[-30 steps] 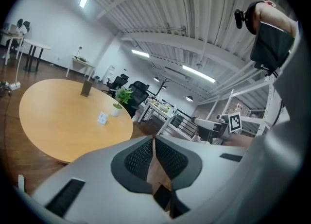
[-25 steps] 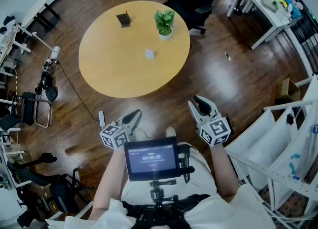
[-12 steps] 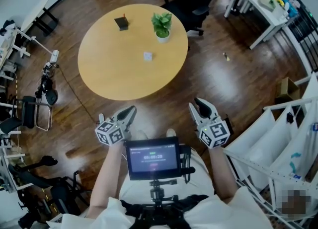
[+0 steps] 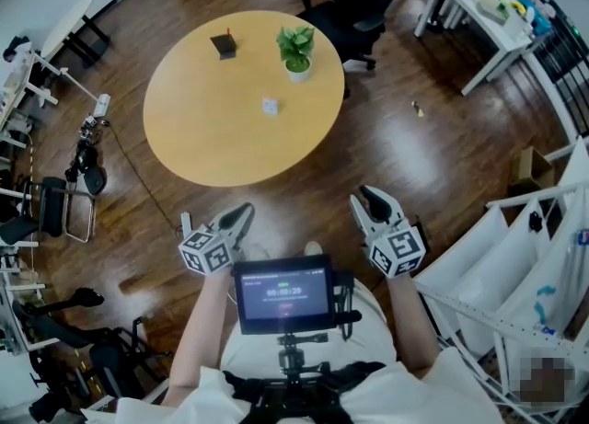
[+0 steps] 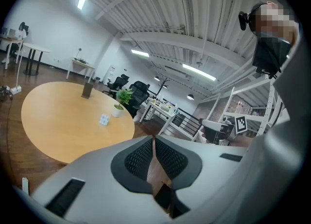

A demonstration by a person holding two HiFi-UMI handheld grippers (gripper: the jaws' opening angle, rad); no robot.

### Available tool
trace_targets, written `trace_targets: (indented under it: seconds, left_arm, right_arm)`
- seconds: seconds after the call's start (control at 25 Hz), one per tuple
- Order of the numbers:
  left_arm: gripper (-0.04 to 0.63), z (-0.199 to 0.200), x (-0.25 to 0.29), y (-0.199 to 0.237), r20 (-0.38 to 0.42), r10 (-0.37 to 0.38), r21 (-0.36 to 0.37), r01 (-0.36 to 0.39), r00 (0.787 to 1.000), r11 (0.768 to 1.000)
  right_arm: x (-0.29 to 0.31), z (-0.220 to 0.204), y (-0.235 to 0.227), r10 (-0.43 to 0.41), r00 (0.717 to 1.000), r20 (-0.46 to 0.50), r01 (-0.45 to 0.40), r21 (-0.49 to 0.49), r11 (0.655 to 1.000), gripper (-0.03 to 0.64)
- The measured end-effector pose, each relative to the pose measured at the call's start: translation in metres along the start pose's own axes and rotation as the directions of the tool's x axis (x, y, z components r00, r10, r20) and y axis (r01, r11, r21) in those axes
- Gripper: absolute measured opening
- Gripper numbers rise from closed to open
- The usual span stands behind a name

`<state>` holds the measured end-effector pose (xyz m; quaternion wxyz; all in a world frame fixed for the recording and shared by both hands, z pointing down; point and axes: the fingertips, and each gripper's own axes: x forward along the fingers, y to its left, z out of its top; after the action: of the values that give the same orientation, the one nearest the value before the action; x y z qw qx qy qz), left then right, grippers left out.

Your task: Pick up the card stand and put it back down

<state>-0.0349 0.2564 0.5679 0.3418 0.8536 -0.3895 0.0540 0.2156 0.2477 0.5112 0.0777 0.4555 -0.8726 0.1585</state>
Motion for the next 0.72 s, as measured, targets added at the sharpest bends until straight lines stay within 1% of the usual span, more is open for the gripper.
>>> trace_targets:
  seconds: [0.32,0.44,0.72]
  left_arm:
    - [0.017,-0.007,0.005,-0.01,-0.031,-0.012,0.007,0.012,0.999,1.0]
    - [0.017,-0.008,0.012,-0.013,-0.046,-0.019,0.018,0.019,0.999,1.0]
    - [0.017,-0.012,0.026,-0.025,-0.071,-0.051,0.033,0.053,0.996,0.998]
  right_arm:
    - [-0.019,-0.004,-0.008,-0.033,0.999,0.005,0.033,0.008,0.999,0.112]
    - [-0.028,-0.006,-0.011,-0.058,0.998,-0.001,0.058,-0.015,0.998,0.11]
    - [-0.039,-0.018,-0.012,-0.055,0.998,0.01,0.055,-0.038,0.998,0.11]
